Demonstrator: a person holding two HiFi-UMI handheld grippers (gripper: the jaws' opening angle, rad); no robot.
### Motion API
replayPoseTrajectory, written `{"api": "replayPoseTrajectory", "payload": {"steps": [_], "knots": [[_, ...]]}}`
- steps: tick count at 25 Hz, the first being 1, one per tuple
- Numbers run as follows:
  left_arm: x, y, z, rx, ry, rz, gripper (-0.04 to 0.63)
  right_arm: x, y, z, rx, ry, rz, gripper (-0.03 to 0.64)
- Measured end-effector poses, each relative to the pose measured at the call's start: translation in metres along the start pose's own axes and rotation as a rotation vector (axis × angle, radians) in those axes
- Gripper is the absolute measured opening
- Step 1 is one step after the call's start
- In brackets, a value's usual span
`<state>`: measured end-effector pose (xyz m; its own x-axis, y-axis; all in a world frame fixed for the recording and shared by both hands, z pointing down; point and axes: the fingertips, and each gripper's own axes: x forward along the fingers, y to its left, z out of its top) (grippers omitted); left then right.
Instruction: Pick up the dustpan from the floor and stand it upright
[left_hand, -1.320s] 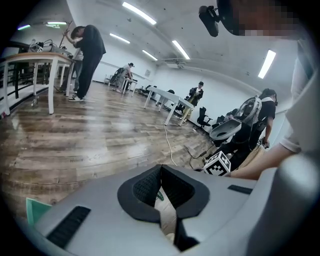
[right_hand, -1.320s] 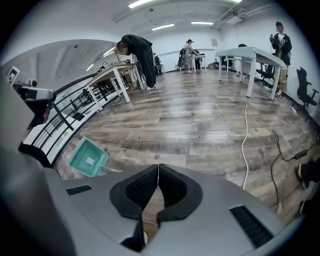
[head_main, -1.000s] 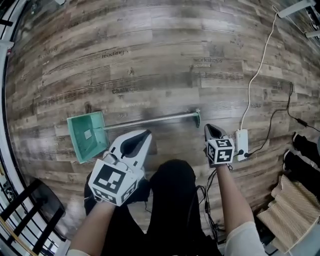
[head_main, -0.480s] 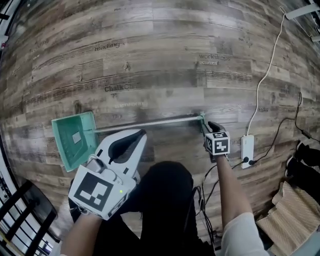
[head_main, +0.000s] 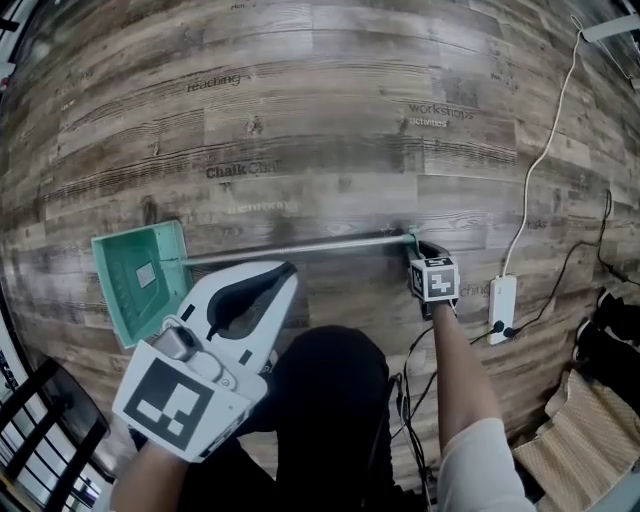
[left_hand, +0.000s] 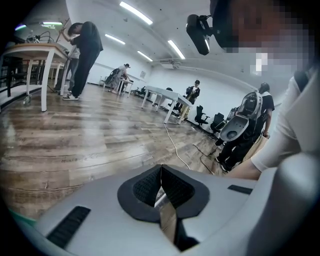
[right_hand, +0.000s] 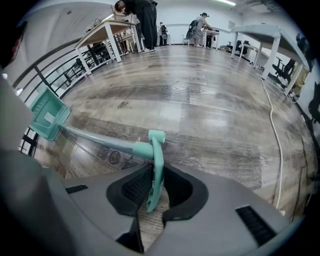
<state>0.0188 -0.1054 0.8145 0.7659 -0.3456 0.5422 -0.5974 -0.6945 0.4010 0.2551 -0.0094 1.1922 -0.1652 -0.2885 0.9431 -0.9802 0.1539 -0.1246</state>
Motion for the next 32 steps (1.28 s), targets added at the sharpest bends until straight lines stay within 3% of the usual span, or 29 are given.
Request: {"api": "replayPoseTrajectory", "payload": {"steps": [2,15,26,32], "knots": [[-0.001,0.000,-0.001,0.004,0.003,-0.005,0.024,-0.001,0.000,0.001,0.003,-0.006,-0.007,0.078],[-0.031,-0.011,0.014,-0.007,-0.012,-0.016,0.025,-0.054,0.010,0.017,0.034,-0.028,-0.014,0.074],[-0.109,-0.049,0.063,-0.069,0.000,0.002,0.025,-0.183,0.024,0.046,-0.017,-0.022,-0.043,0.080],[-0.153,-0.080,0.099,-0.115,0.017,0.016,0.025,-0.270,0.022,0.064,-0.056,0.034,-0.160,0.083]]}}
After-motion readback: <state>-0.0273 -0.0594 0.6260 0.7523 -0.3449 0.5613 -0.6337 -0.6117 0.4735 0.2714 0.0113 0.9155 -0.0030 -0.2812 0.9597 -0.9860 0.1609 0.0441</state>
